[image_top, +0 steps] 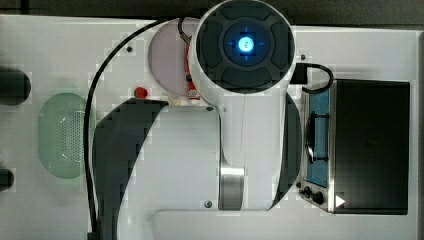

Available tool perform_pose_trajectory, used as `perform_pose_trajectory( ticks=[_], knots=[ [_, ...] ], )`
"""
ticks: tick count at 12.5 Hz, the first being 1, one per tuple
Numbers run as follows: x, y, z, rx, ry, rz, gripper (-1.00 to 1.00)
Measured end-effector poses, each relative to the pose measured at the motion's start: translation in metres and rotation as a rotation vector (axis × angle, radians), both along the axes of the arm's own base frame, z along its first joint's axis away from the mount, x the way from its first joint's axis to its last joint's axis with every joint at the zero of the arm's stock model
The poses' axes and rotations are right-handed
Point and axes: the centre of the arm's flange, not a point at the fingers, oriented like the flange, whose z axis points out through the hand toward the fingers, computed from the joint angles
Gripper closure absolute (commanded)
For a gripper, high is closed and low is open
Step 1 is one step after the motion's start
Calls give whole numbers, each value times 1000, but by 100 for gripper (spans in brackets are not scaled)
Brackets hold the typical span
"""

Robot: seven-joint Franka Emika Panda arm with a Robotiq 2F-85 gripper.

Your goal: Pick ketchup from plate and place it on table.

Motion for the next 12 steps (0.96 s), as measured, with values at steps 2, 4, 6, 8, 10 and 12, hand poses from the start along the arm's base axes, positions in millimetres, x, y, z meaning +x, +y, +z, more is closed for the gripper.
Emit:
perform_pose_trajectory(
  ticks=[2, 4, 6, 8, 10, 12],
  knots=[
    [-35, 0, -12, 13, 103, -9, -82],
    [-54, -7, -8, 8, 135, -28, -100],
    [-46, -10, 3, 16, 83, -36, -100],
    [-31, -6, -1, 18, 56, -31, -100],
    [-8, 4, -27, 24, 58, -10, -100],
    [11, 13, -72, 34, 101, 18, -100]
  ],
)
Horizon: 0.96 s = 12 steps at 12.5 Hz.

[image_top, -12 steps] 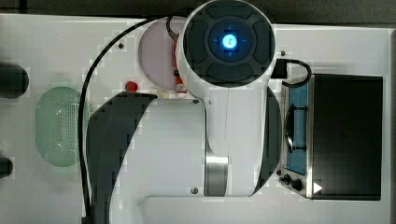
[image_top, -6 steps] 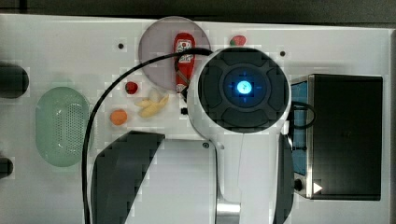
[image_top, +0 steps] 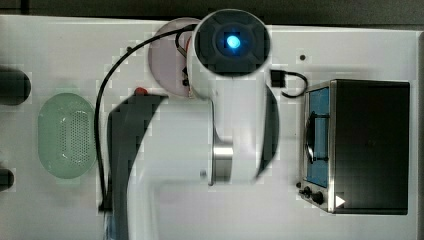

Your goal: Pick ketchup from plate and place it on table.

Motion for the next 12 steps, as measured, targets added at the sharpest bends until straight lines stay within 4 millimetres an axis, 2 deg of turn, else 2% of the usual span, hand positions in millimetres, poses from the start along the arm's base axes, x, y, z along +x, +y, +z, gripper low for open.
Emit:
perform_pose_trajectory(
  ticks=[2, 7, 9, 12],
  knots=[
    [18, 11, -48, 16, 27, 87, -100],
    [44, 30, -170, 56, 89, 363, -100],
    [49, 28, -203, 53, 86, 461, -100],
    [62, 27, -235, 40, 62, 545, -100]
  ],
)
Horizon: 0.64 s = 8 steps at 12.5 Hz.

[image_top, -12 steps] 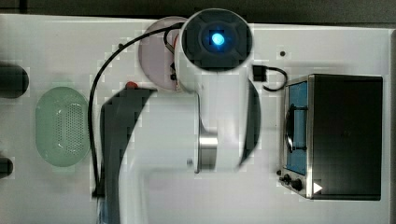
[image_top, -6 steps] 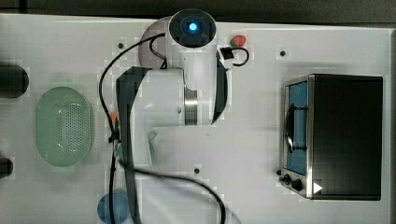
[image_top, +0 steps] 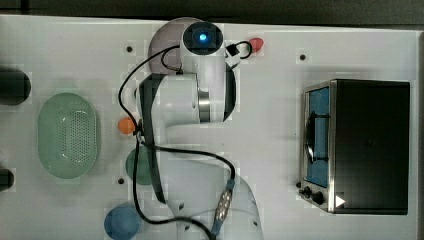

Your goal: Pick ketchup from plate and place it on table.

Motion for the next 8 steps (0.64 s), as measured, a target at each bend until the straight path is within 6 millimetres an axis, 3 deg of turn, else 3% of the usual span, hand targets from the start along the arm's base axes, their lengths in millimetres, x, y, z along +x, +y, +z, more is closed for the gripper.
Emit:
perform_pose_trajectory(
  ticks=[5, 8],
  knots=[
    [41, -3, -49, -12, -117, 39, -100],
    [42, 5, -89, 3, -115, 63, -100]
  ],
)
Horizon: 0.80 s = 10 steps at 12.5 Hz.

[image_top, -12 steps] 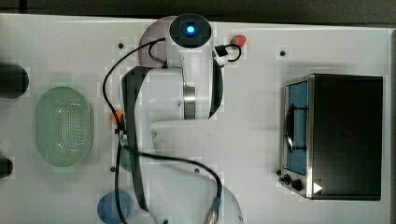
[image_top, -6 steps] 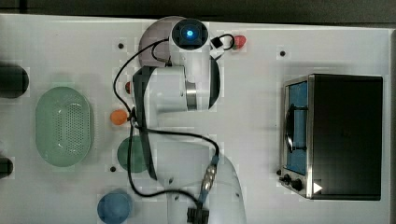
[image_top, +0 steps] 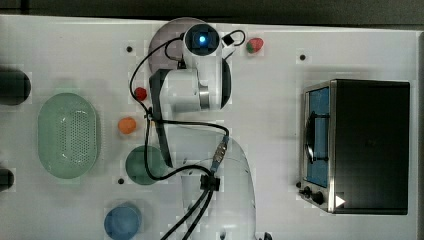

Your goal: Pick ketchup from plate and place it on table.

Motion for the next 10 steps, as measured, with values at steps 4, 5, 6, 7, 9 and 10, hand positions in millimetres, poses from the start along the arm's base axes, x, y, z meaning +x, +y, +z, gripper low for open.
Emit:
perform_pose_trajectory(
  ticks=[4, 5, 6, 7, 9, 10],
  knots=[
    [10, 19, -19, -14, -43, 65, -100],
    [11, 22, -24, -9, -58, 68, -92],
    [11, 25, -30, -6, -61, 69, -68],
    [11, 26, -33, -4, -69, 72, -43],
    [12, 28, -34, -2, -89, 78, -20],
    [14, 28, -32, -6, -92, 79, -20]
  ],
)
